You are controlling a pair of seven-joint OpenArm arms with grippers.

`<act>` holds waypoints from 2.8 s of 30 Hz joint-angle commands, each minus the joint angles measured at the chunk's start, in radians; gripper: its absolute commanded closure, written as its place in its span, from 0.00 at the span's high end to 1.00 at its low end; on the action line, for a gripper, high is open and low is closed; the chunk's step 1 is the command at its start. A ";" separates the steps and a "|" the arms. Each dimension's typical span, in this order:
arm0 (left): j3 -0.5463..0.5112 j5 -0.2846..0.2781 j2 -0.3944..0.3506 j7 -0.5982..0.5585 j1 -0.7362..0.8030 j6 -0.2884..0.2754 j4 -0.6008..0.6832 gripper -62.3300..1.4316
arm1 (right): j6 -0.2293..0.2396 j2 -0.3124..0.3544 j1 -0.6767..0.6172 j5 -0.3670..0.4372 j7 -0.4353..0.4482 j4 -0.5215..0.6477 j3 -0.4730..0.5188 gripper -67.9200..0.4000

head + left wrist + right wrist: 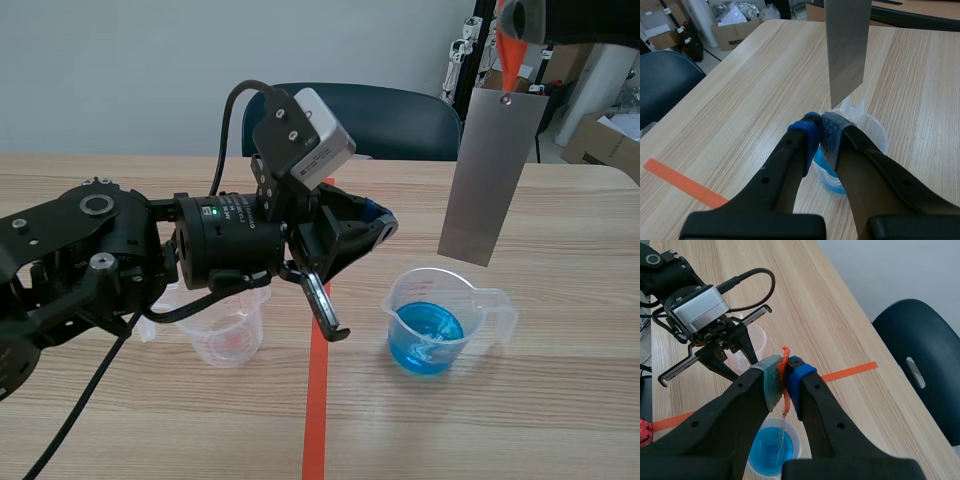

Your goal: Do the redox reaction experiment. lower the plate into the blue solution

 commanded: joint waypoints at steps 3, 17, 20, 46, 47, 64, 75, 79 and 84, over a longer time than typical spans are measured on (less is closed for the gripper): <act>-0.003 -0.013 -0.016 -0.017 0.016 -0.006 0.019 0.17 | 0.001 0.008 0.011 0.012 0.011 0.001 0.006 0.01; -0.003 -0.030 -0.248 -0.080 0.132 -0.009 0.155 0.67 | 0.001 0.005 -0.003 0.023 0.025 0.001 0.006 0.01; -0.017 -0.075 -0.322 -0.127 0.180 -0.010 0.203 0.74 | 0.001 0.000 -0.005 0.023 0.026 0.001 0.006 0.01; -0.444 -0.190 -0.758 -0.534 0.863 -0.002 0.389 1.00 | 0.000 -0.003 -0.039 0.076 0.038 0.000 0.006 0.01; -0.469 -0.192 -0.758 -0.547 0.892 -0.002 0.389 1.00 | 0.000 -0.003 -0.039 0.076 0.038 -0.002 0.006 0.01; -0.782 -0.198 -0.756 -0.722 1.201 0.002 0.389 1.00 | 0.005 -0.099 -0.039 0.029 0.015 -0.088 0.006 0.01; -0.845 -0.197 -0.723 -0.745 1.245 0.002 0.389 1.00 | 0.008 -0.137 -0.072 -0.007 0.000 -0.088 0.005 0.01; -0.846 -0.197 -0.721 -0.751 1.245 0.002 0.389 1.00 | 0.008 -0.148 -0.080 -0.013 -0.003 -0.088 0.005 0.01; -0.846 -0.197 -0.721 -0.748 1.245 0.002 0.389 1.00 | 0.008 -0.161 -0.094 -0.039 -0.002 -0.088 0.005 0.01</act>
